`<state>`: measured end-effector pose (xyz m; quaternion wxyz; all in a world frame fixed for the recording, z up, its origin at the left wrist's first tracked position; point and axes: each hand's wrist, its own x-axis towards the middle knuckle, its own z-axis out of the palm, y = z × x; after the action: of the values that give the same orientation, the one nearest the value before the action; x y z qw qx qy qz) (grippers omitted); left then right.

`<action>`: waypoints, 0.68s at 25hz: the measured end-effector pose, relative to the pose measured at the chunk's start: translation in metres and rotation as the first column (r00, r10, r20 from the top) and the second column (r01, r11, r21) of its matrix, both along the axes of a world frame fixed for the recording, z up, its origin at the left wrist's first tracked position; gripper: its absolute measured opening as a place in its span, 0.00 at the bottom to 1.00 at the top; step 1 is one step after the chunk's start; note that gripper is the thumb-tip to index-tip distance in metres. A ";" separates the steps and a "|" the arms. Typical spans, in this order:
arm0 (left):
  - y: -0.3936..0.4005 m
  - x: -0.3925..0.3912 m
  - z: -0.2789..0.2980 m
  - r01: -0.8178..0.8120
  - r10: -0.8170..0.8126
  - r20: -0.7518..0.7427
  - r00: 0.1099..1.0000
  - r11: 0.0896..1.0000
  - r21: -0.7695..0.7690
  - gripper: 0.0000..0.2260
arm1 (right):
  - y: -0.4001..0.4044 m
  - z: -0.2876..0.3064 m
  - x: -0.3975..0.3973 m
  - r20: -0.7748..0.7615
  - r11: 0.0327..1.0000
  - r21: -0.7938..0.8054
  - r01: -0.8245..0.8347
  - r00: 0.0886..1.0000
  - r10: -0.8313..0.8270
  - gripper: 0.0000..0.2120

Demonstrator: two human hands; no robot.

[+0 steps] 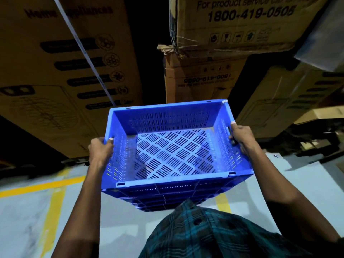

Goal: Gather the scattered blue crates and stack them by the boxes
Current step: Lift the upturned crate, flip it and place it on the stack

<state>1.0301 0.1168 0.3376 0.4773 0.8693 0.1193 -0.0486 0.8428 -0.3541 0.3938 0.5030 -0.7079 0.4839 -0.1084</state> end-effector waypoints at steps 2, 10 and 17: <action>-0.001 0.001 -0.002 0.001 -0.001 0.003 1.000 1.000 0.028 0.20 | 0.003 -0.001 0.000 -0.032 0.998 -0.064 -0.002 0.999 0.000 0.23; -0.022 -0.028 0.027 0.013 -0.011 0.033 0.999 0.998 -0.058 0.19 | 0.000 0.014 -0.008 -0.182 0.975 -0.207 -0.074 0.983 0.036 0.27; -0.030 -0.033 0.043 0.034 -0.040 0.076 0.996 0.997 0.076 0.13 | 0.005 0.015 -0.006 -0.233 0.953 -0.295 -0.075 0.973 0.004 0.31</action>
<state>0.9971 0.0864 0.3804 0.4476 0.8898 0.0864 -0.0191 0.8370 -0.3490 0.4084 0.3318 -0.7936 0.5023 -0.0884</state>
